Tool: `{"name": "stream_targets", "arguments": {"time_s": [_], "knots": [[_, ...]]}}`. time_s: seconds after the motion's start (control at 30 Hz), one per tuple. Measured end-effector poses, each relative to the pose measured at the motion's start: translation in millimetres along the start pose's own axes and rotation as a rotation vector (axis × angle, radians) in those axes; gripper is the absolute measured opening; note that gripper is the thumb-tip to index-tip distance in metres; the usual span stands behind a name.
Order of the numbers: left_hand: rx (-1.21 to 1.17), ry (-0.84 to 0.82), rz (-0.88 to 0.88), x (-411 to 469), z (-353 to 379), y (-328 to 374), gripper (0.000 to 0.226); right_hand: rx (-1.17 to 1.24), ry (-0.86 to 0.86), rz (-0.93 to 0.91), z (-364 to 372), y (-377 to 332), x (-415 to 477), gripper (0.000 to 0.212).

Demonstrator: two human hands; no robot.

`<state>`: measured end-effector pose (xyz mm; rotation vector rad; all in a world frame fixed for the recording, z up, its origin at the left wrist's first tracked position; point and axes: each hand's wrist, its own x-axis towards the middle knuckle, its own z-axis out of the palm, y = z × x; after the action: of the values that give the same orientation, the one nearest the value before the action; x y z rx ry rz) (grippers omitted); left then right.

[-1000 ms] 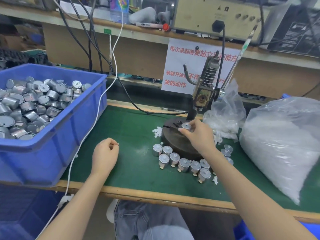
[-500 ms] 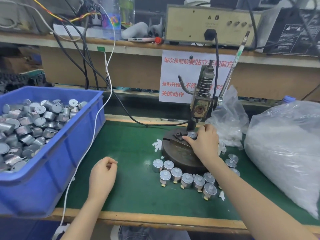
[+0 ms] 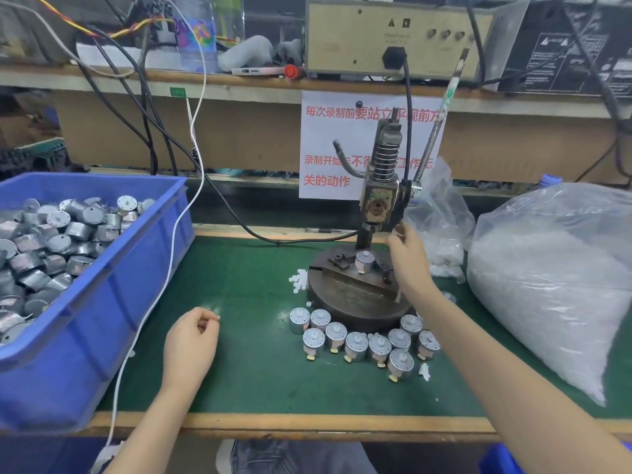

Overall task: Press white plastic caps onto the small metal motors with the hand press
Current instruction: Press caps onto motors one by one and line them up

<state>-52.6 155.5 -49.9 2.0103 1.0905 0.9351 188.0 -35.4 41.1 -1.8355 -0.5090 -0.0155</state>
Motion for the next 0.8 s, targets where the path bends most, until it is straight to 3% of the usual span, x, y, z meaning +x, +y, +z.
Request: {"name": "stream_targets", "arguments": {"time_s": [0.07,0.23,0.4,0.57,0.63,0.8], "knots": [[-0.001,0.000,-0.002,-1,-1,0,0.016,0.108,0.052,0.016,-8,-12,6,0.052],[0.014,-0.004,-0.004,-2,-2,3,0.015,0.198,0.078,0.005,-31,-65,42,0.019],[0.009,-0.002,-0.006,-2,-1,4,0.014,0.352,0.126,0.078,-50,-123,74,0.034],[0.048,-0.013,-0.002,-3,-3,6,0.013,0.473,0.252,-0.059,-42,-131,55,0.008],[0.142,-0.018,0.032,-4,-3,9,0.011,0.485,0.291,-0.103,-32,-120,34,0.018],[0.586,-0.071,0.340,-23,10,25,0.007,0.544,0.288,-0.165,-31,-95,5,0.029]]}}
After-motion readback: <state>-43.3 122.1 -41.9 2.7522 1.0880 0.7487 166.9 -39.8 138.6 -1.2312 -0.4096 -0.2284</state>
